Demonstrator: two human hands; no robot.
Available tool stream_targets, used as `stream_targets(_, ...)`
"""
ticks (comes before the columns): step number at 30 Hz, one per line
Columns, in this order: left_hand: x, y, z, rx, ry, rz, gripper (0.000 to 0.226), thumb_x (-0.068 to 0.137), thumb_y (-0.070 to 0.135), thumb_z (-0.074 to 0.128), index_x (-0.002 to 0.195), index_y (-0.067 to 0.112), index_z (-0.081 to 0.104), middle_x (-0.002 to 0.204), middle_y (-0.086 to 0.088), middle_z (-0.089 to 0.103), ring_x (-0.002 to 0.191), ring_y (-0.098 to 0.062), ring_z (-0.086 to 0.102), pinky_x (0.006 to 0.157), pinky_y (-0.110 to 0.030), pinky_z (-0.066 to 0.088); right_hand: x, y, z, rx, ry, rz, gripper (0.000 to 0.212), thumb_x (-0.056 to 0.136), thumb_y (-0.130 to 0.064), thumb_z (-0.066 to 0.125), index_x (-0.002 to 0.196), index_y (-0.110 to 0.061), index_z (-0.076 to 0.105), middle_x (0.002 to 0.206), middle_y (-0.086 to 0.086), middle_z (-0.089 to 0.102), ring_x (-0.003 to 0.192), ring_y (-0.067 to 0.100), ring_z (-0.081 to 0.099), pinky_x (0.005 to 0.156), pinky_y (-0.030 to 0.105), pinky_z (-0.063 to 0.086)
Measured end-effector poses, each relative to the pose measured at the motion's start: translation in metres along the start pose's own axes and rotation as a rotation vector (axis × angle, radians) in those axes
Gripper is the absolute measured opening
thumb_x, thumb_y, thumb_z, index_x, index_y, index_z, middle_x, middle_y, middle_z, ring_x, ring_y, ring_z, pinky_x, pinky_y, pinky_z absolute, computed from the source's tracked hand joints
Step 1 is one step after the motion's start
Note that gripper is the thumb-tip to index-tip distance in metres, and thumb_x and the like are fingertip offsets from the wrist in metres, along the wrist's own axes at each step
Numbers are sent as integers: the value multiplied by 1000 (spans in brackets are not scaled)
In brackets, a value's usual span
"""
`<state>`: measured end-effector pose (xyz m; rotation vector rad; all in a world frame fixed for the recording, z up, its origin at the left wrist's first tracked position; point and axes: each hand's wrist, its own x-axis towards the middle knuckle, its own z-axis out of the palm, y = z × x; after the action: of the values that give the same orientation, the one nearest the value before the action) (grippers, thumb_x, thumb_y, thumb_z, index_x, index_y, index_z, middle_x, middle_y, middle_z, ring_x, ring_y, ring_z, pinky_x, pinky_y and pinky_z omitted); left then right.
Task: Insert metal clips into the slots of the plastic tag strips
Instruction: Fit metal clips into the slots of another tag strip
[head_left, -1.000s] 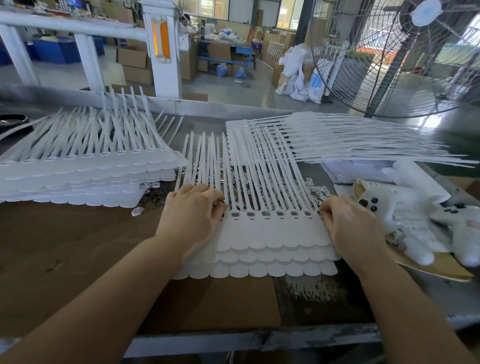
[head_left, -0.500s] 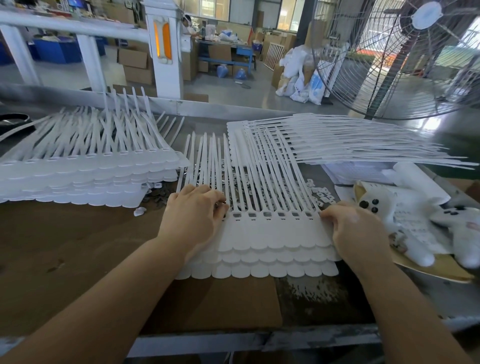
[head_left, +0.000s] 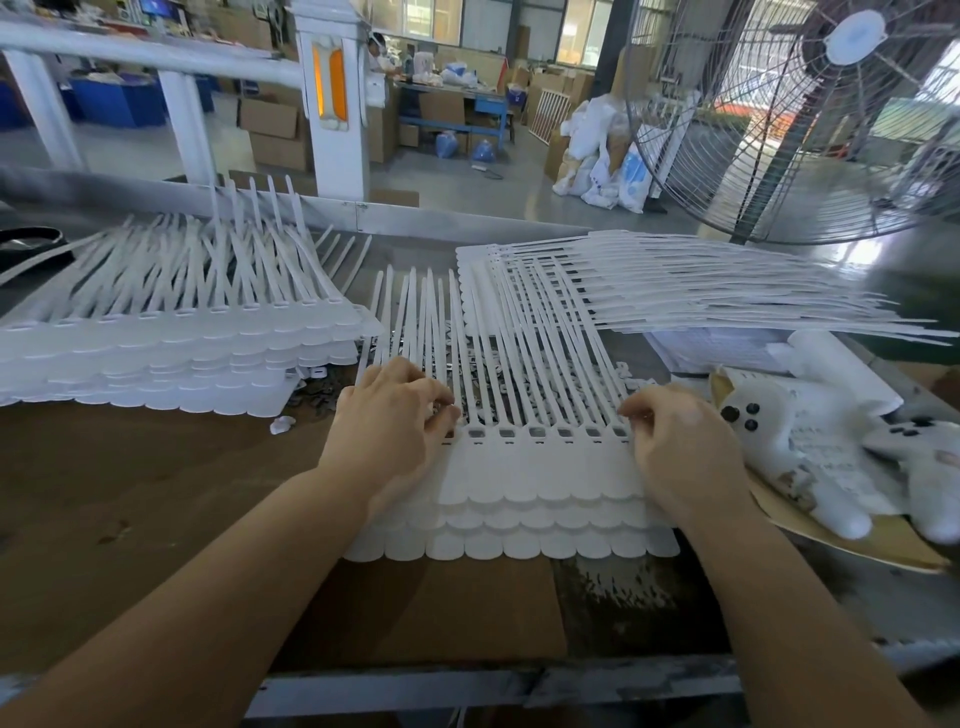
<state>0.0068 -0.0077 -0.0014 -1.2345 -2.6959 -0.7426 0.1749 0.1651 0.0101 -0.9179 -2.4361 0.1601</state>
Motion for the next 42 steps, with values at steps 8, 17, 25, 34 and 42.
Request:
stream_targets(8, 14, 2, -1, -10, -64, -108, 33, 93, 44, 48, 121, 29, 57, 124, 0, 43, 123, -23, 34, 99, -39, 29, 21, -39, 14, 120, -114, -79, 20, 92, -10, 52, 101, -13, 69, 102, 3, 66, 90, 14, 54, 81, 24, 43)
stream_targets(17, 11, 1, 7, 33, -44, -99, 37, 93, 47, 44, 125, 31, 53, 125, 2, 44, 122, -22, 36, 100, -40, 28, 43, -19, 23, -50, -90, 168, 32, 86, 7, 45, 110, -5, 63, 109, 14, 62, 100, 29, 57, 81, 33, 46)
stream_targets(25, 11, 0, 8, 42, -48, -105, 37, 93, 47, 43, 126, 31, 52, 128, 2, 44, 123, -22, 35, 100, -41, 27, 66, -1, 22, -72, -411, 257, 50, 86, 8, 40, 129, -13, 53, 127, 11, 57, 112, 32, 54, 96, 43, 45)
stream_targets(34, 11, 0, 10, 35, -44, -120, 37, 94, 47, 43, 125, 31, 52, 129, 4, 45, 125, -22, 33, 101, -41, 26, 67, 6, 12, -10, -419, 114, 38, 89, 1, 52, 122, -14, 62, 125, 9, 61, 111, 29, 57, 93, 40, 47)
stream_targets(42, 10, -1, 11, 22, -45, -120, 36, 94, 47, 43, 125, 31, 52, 129, 4, 45, 124, -21, 33, 101, -40, 25, 68, 3, 20, -182, -219, 176, 26, 91, -1, 51, 107, -11, 69, 104, 9, 69, 82, 22, 60, 61, 25, 39)
